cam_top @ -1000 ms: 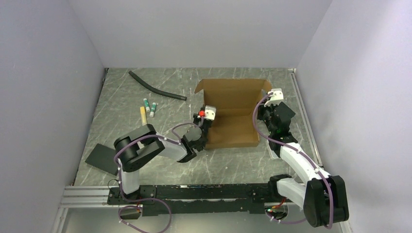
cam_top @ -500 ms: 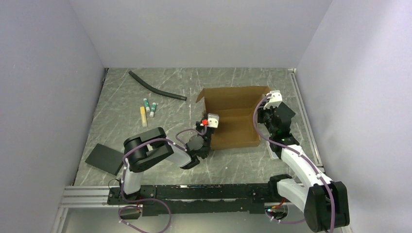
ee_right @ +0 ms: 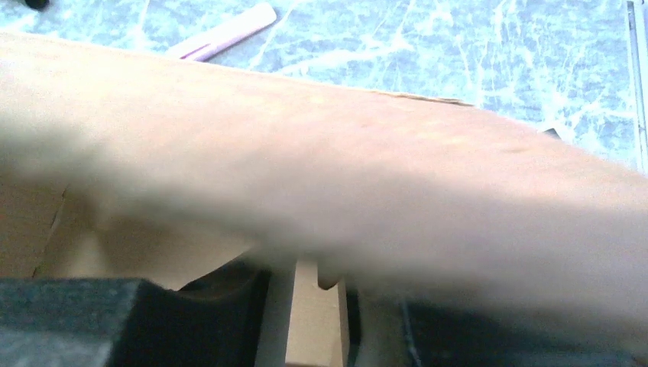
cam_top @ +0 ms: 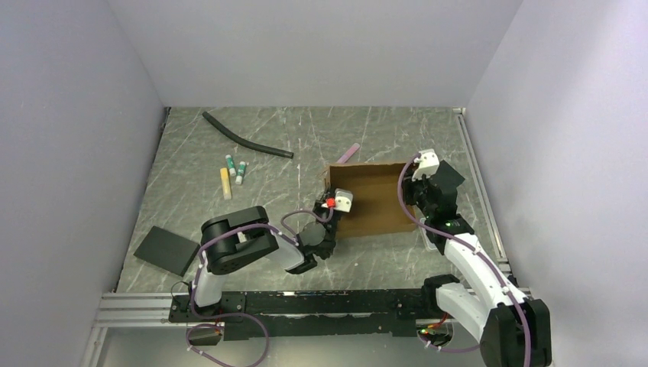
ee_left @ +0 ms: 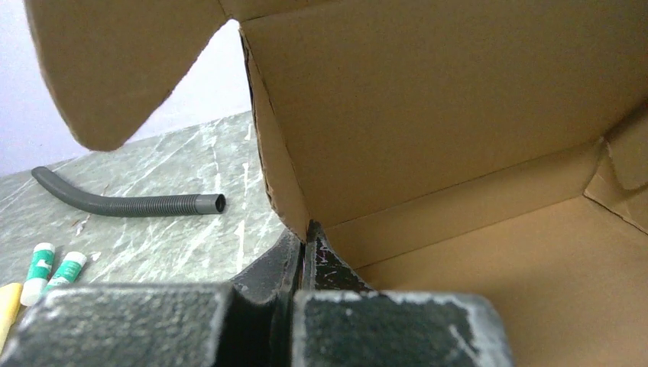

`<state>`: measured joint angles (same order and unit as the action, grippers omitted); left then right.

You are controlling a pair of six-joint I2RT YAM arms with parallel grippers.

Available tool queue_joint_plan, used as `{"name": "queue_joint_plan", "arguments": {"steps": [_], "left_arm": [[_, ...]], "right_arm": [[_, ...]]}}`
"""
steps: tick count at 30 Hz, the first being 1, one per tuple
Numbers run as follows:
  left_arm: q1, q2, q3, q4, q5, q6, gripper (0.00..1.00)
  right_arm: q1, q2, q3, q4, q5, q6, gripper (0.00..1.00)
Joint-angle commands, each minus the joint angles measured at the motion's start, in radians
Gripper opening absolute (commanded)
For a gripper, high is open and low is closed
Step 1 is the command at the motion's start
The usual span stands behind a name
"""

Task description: Fold the paper box

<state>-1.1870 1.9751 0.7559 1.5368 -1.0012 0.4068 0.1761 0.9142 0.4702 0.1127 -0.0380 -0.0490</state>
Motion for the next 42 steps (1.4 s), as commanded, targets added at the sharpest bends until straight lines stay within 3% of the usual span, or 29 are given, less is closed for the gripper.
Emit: {"name": "queue_joint_plan", "arguments": {"steps": [1, 6, 22, 26, 29, 34, 42], "left_arm": [[-0.039, 0.013, -0.012, 0.016, -0.007, 0.056, 0.0], [-0.049, 0.022, -0.009, 0.016, -0.02, 0.065, 0.0], [-0.06, 0.048, 0.013, 0.016, -0.046, 0.076, 0.0], [-0.063, 0.049, 0.014, 0.016, -0.049, 0.08, 0.0], [-0.067, 0.05, 0.016, 0.016, -0.049, 0.087, 0.0], [-0.074, 0.055, 0.019, 0.016, -0.054, 0.098, 0.0], [-0.08, 0.062, 0.033, 0.016, -0.059, 0.109, 0.0]], "right_arm": [[0.014, -0.035, 0.035, -0.085, 0.007, -0.04, 0.33], [0.013, -0.087, 0.042, -0.147, 0.035, -0.098, 0.51], [-0.09, -0.297, 0.081, -0.396, 0.043, -0.312, 0.77], [-0.153, -0.376, 0.121, -0.512, -0.054, -0.372, 0.79], [-0.17, -0.374, 0.255, -0.736, -0.223, -0.513, 0.8], [-0.171, -0.246, 0.514, -1.033, -0.479, -0.756, 0.89], [-0.151, -0.012, 0.764, -1.219, -0.681, -1.039, 0.91]]}}
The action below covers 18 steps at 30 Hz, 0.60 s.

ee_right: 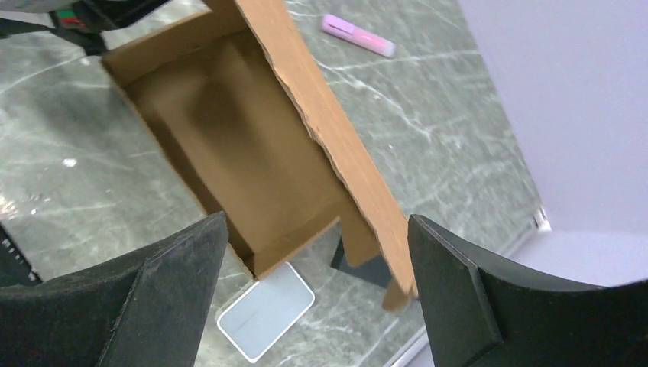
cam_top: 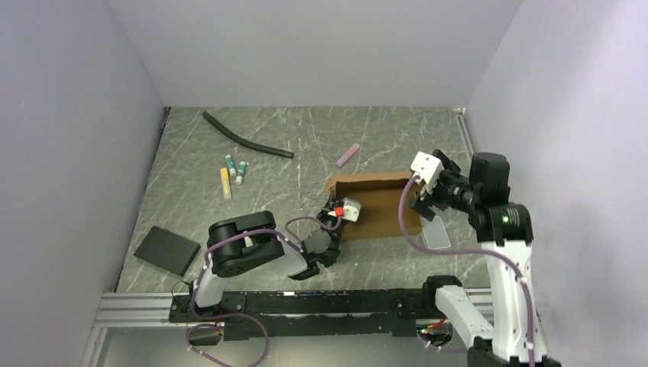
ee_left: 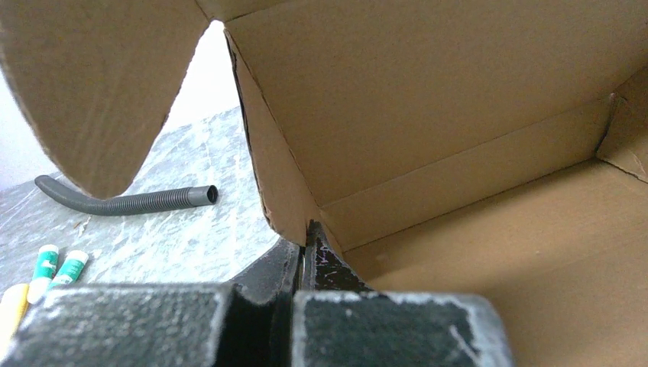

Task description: Fold the paper box

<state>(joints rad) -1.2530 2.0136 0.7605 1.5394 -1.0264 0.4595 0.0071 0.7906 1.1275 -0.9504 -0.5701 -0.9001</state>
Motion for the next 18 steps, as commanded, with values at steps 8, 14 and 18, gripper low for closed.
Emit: {"name": "queue_joint_plan", "arguments": {"steps": [8, 14, 18], "left_arm": [[-0.02, 0.027, 0.043, 0.013, -0.033, 0.073, 0.0], [-0.026, 0.016, 0.042, 0.013, -0.04, 0.081, 0.0], [-0.036, 0.009, 0.042, 0.014, -0.047, 0.084, 0.0]], "right_arm": [[0.191, 0.156, 0.035, 0.062, 0.076, -0.177, 0.8], [0.211, 0.172, -0.005, 0.135, 0.164, -0.263, 0.48], [0.226, 0.158, -0.053, 0.194, 0.217, -0.287, 0.23]]}}
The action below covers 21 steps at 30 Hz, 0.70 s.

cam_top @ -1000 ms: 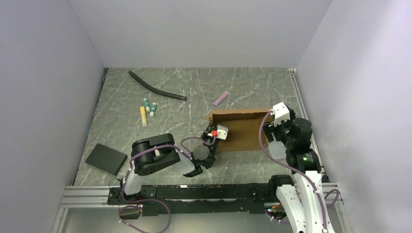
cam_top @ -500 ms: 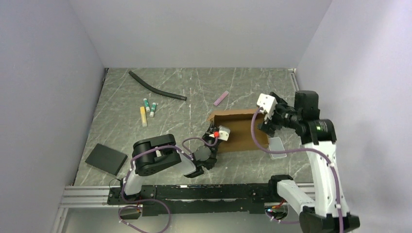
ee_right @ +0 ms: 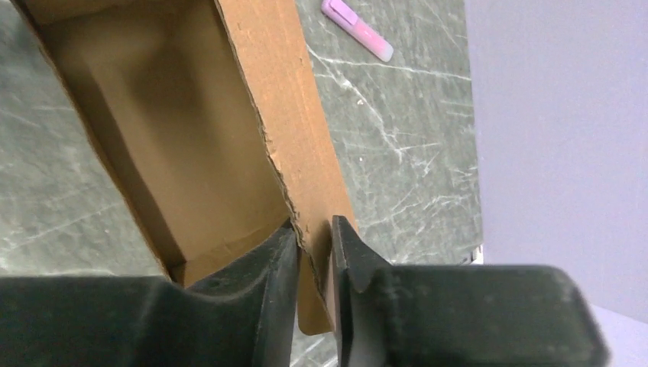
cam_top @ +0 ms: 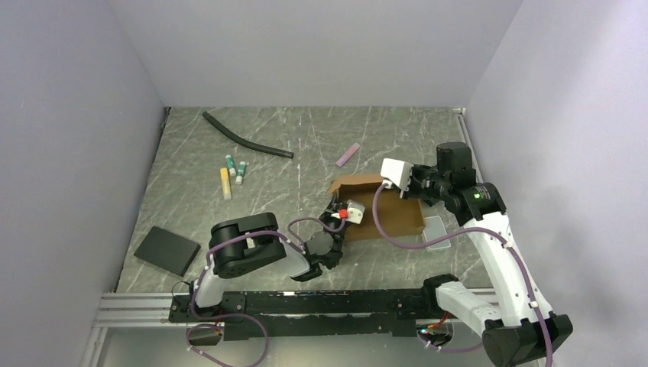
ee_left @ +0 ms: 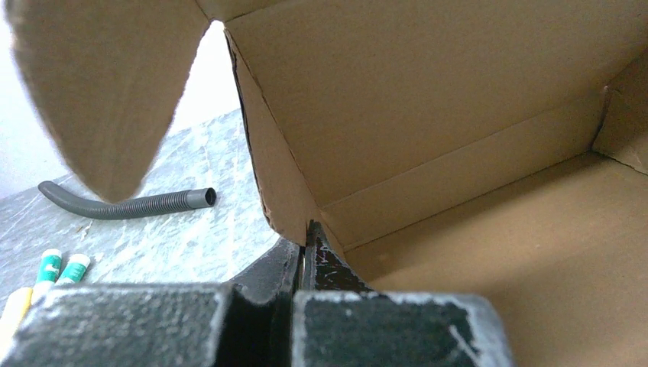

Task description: Fold the paper box

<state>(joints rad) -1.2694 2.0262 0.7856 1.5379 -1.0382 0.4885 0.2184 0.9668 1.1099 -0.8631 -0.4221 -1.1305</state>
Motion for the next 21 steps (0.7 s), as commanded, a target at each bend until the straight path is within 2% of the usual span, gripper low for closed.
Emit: {"name": "queue_joint_plan", "arguments": {"steps": [1, 2, 5, 6, 7, 9, 11, 16, 19, 21], "left_arm": [[-0.025, -0.009, 0.017, 0.015, -0.04, 0.058, 0.02], [-0.033, -0.014, 0.015, 0.015, -0.046, 0.061, 0.06], [-0.063, -0.044, 0.007, 0.016, -0.08, 0.069, 0.27], [-0.077, -0.058, -0.001, 0.015, -0.085, 0.072, 0.37], [-0.094, -0.074, -0.011, 0.014, -0.091, 0.073, 0.44], [-0.131, -0.103, -0.027, 0.011, -0.111, 0.082, 0.67], [-0.184, -0.133, -0.043, -0.011, -0.132, 0.092, 0.77], [-0.301, -0.256, -0.128, -0.06, -0.245, 0.078, 0.9], [-0.347, -0.381, -0.21, -0.045, -0.318, 0.077, 0.93], [-0.365, -0.501, -0.257, -0.102, -0.333, 0.048, 0.94]], "right_arm": [[0.015, -0.021, -0.044, 0.113, 0.075, -0.062, 0.18], [0.016, -0.023, -0.048, 0.115, 0.078, -0.063, 0.14], [0.017, -0.034, -0.061, 0.116, 0.078, -0.066, 0.05], [0.018, -0.038, -0.068, 0.116, 0.077, -0.065, 0.03], [0.019, -0.041, -0.073, 0.117, 0.076, -0.064, 0.02], [0.019, -0.047, -0.086, 0.12, 0.076, -0.062, 0.0], [0.019, -0.05, -0.095, 0.124, 0.075, -0.058, 0.0], [0.019, -0.06, -0.102, 0.108, 0.058, -0.054, 0.0], [0.022, -0.065, -0.108, 0.079, 0.031, -0.072, 0.0], [0.025, -0.065, -0.117, 0.061, 0.022, -0.092, 0.0]]}}
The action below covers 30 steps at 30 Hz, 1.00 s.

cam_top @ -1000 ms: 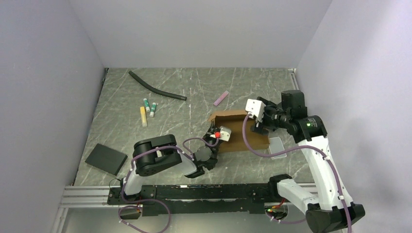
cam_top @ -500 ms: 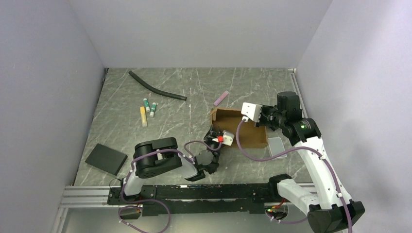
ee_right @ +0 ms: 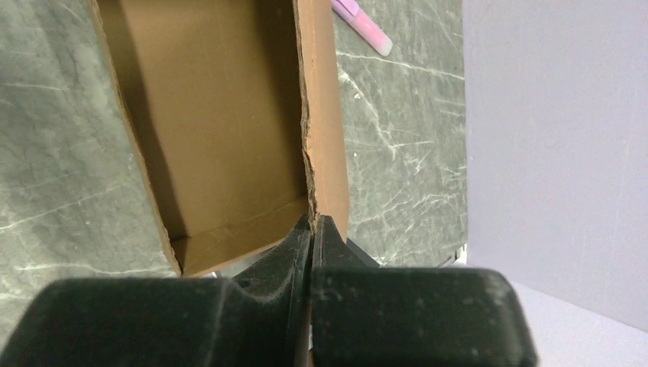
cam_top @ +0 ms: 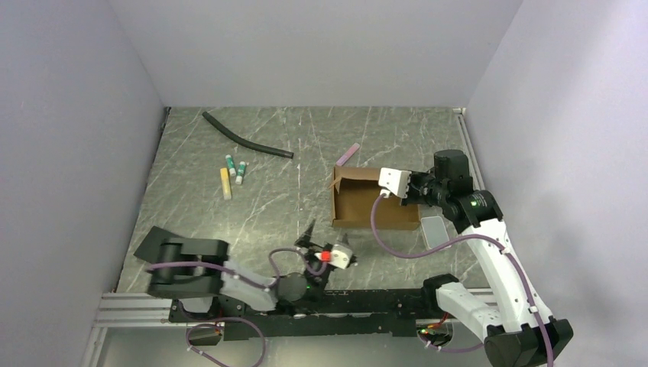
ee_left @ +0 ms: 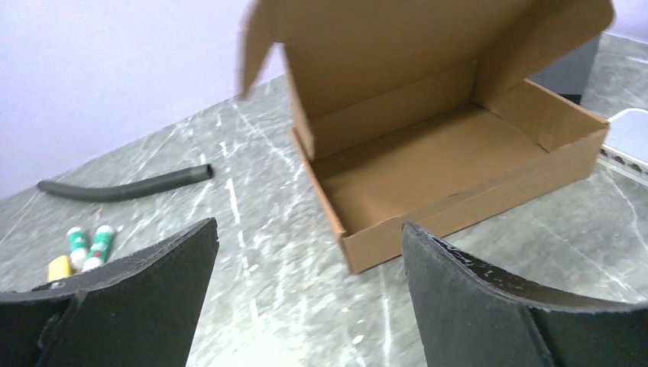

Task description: Fold the paper box

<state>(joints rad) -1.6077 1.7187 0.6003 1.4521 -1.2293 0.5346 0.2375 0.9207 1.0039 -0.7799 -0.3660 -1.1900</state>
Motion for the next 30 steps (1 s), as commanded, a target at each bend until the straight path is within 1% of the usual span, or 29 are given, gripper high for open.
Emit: {"name": "queue_joint_plan", "arguments": {"steps": [1, 2, 3, 4, 5, 6, 7, 8, 9, 12, 14, 17, 18, 21, 25, 26, 27, 30], "left_arm": [[-0.031, -0.273, -0.084, -0.111, -0.139, -0.047, 0.95], [-0.035, -0.358, -0.08, -0.267, -0.124, -0.141, 0.95], [-0.035, -0.471, -0.051, -0.565, -0.078, -0.298, 0.96], [-0.016, -0.587, 0.022, -1.035, 0.035, -0.618, 0.93], [0.058, -0.678, 0.097, -1.453, 0.173, -0.93, 0.9], [0.163, -0.755, 0.125, -1.644, 0.321, -1.093, 0.86], [0.253, -0.815, 0.115, -1.694, 0.446, -1.112, 0.84], [0.306, -0.875, 0.086, -1.687, 0.545, -1.082, 0.82], [0.341, -0.924, 0.052, -1.662, 0.584, -1.044, 0.82], [0.404, -1.002, 0.02, -1.707, 0.612, -1.036, 0.91], [0.456, -0.999, 0.028, -1.733, 0.667, -1.041, 0.93], [0.532, -0.926, 0.06, -1.724, 0.78, -1.04, 0.94], [0.555, -0.885, 0.075, -1.719, 0.834, -1.039, 0.94], [0.637, -0.763, 0.12, -1.701, 0.931, -1.038, 0.95], [0.752, -0.655, 0.129, -1.618, 1.083, -1.059, 0.96], [0.78, -0.638, 0.126, -1.589, 1.13, -1.071, 0.96], [0.807, -0.62, 0.122, -1.558, 1.17, -1.082, 0.96], [0.856, -0.557, 0.13, -1.502, 1.24, -1.109, 0.96]], "right_arm": [[0.006, -0.017, -0.017, -0.022, -0.033, -0.035, 0.0], [0.007, -0.015, -0.021, -0.023, -0.032, -0.037, 0.0], [0.007, -0.012, -0.024, -0.024, -0.031, -0.041, 0.0], [0.008, -0.012, -0.027, -0.021, -0.032, -0.037, 0.0], [0.008, -0.011, -0.026, -0.022, -0.035, -0.037, 0.0], [0.009, -0.01, -0.024, -0.025, -0.041, -0.036, 0.0], [0.009, -0.01, -0.023, -0.027, -0.048, -0.034, 0.0], [0.009, -0.008, -0.022, -0.032, -0.059, -0.036, 0.0], [0.009, -0.006, -0.022, -0.043, -0.073, -0.044, 0.0], [0.013, -0.001, -0.037, -0.07, -0.116, -0.065, 0.0], [0.021, 0.005, -0.056, -0.094, -0.136, -0.092, 0.0], [0.048, 0.019, -0.103, -0.114, -0.141, -0.124, 0.01], [0.063, 0.022, -0.127, -0.115, -0.133, -0.133, 0.01], [0.11, 0.029, -0.198, -0.078, -0.097, -0.131, 0.02], [0.178, 0.046, -0.264, -0.034, -0.033, -0.106, 0.06], [0.192, 0.052, -0.269, -0.027, -0.022, -0.093, 0.09], [0.199, 0.06, -0.271, -0.025, -0.019, -0.083, 0.16], [0.207, 0.08, -0.264, -0.034, -0.032, -0.056, 0.38]]}}
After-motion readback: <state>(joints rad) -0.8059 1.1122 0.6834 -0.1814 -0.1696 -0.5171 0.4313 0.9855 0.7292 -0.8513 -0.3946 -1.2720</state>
